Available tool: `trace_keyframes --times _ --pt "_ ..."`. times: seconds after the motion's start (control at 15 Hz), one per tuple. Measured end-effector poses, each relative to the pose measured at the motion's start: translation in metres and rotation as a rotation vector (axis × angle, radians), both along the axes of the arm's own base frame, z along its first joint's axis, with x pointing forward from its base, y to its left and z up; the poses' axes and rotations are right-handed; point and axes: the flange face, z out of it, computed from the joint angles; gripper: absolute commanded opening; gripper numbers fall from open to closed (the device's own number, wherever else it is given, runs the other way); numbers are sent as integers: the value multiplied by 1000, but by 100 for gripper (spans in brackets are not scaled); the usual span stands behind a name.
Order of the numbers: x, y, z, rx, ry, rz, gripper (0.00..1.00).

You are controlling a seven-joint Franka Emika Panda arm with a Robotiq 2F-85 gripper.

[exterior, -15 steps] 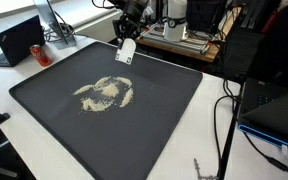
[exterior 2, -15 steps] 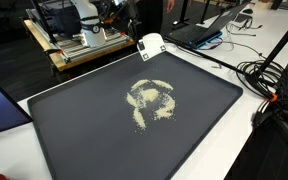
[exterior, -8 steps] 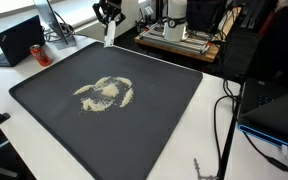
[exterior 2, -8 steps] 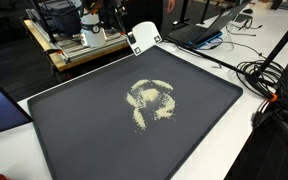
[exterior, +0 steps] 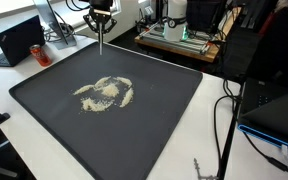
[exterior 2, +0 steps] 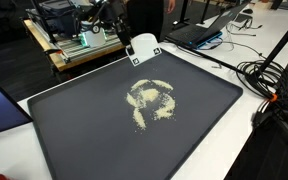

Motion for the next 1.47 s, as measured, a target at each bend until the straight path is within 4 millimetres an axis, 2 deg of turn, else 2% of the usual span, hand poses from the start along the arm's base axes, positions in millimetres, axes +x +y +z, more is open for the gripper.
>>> trace_keyframes --times 0.27,0.4,0.73,1.07,1.47 --pt "29 7 6 66 56 -34 1" --pt "41 3 6 86 86 -48 1" --pt "61 -22 -14 100 163 -97 1" --pt "71 -51 -36 134 218 -120 1" --pt "76 -93 -63 330 224 -256 1"
